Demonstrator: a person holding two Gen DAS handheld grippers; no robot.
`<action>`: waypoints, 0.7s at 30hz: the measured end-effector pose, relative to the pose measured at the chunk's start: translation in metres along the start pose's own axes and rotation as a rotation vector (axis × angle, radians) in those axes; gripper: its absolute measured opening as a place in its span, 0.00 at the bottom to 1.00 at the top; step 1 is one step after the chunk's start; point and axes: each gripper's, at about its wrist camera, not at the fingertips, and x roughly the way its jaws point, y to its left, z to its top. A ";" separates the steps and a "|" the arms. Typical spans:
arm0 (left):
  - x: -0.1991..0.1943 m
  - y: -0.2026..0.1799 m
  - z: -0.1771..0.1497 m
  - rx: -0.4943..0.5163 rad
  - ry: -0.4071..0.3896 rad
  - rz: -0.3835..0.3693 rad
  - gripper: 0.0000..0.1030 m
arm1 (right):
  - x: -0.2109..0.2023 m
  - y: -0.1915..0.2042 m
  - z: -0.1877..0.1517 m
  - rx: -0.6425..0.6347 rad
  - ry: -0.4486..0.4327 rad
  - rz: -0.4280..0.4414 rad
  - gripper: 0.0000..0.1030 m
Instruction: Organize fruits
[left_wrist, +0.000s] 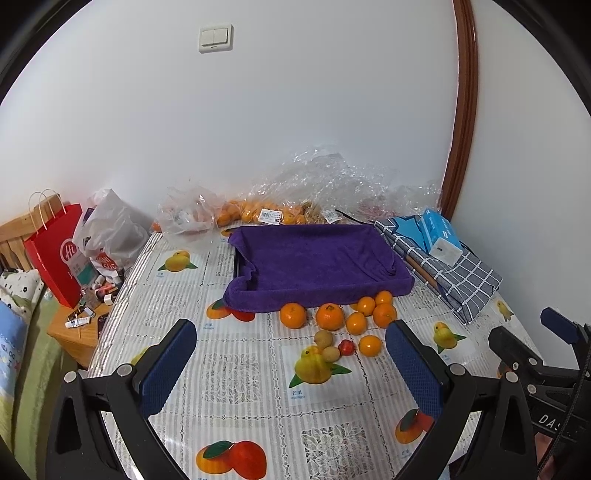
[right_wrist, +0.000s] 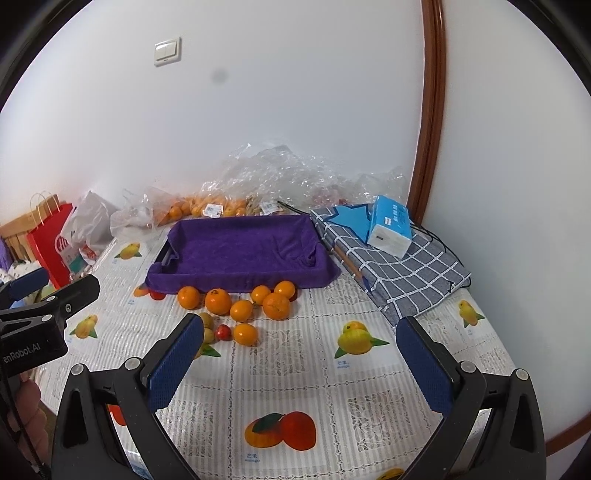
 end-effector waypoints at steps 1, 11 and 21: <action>0.000 0.001 0.000 -0.005 0.000 -0.004 1.00 | 0.000 0.000 0.000 -0.003 0.001 -0.002 1.00; 0.000 0.004 -0.002 0.003 0.008 0.005 1.00 | 0.000 0.003 -0.001 0.000 -0.004 0.012 1.00; -0.001 0.004 -0.003 -0.008 0.005 -0.016 1.00 | 0.002 0.005 -0.005 -0.008 -0.001 0.011 1.00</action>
